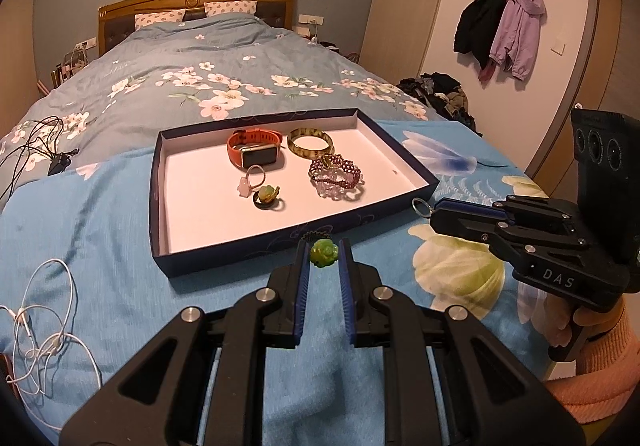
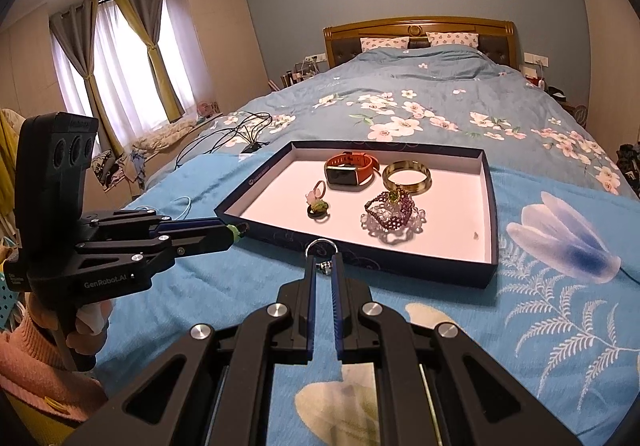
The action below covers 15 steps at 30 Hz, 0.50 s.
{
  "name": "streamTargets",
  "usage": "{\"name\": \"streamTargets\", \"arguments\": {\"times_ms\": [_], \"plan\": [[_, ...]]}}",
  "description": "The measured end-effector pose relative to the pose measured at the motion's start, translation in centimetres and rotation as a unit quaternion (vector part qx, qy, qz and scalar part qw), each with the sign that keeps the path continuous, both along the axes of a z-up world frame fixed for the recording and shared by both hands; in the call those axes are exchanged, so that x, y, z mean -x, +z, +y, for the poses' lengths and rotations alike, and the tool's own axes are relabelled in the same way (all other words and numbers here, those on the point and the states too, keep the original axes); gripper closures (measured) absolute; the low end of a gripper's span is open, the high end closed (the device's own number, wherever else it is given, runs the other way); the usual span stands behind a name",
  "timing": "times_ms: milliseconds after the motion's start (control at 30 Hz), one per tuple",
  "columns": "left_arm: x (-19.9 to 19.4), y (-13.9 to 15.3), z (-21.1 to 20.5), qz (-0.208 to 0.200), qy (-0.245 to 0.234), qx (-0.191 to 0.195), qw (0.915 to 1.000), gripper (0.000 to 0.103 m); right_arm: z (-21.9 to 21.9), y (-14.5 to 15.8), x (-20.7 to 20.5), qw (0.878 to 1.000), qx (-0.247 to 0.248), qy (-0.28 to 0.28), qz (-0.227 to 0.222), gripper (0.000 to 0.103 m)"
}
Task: Organize jewelry
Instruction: 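Carry the silver ring with the right tool while the left tool carries the green-bead ring toward the tray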
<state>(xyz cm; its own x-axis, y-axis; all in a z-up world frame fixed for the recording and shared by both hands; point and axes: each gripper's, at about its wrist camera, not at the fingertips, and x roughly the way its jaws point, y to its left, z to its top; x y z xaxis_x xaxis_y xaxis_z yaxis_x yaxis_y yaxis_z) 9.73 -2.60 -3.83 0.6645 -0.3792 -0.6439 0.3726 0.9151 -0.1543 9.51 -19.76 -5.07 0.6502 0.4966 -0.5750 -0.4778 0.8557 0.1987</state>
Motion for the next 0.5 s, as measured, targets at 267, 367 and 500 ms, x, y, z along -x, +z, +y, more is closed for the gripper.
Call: {"name": "streamTargets", "arguments": {"times_ms": [267, 367, 500], "plan": [[-0.3, 0.46, 0.1, -0.006, 0.0, 0.001, 1.0, 0.088, 0.01, 0.21, -0.44, 1.0, -0.002, -0.001, -0.004, 0.097], [-0.4, 0.67, 0.14, -0.009, -0.001, 0.001, 1.0, 0.088, 0.07, 0.26, -0.52, 1.0, -0.001, -0.002, -0.005, 0.097], [-0.56, 0.93, 0.11, -0.013, -0.001, 0.001, 0.9999, 0.088, 0.08, 0.4, -0.58, 1.0, -0.001, -0.003, -0.008, 0.097]]}}
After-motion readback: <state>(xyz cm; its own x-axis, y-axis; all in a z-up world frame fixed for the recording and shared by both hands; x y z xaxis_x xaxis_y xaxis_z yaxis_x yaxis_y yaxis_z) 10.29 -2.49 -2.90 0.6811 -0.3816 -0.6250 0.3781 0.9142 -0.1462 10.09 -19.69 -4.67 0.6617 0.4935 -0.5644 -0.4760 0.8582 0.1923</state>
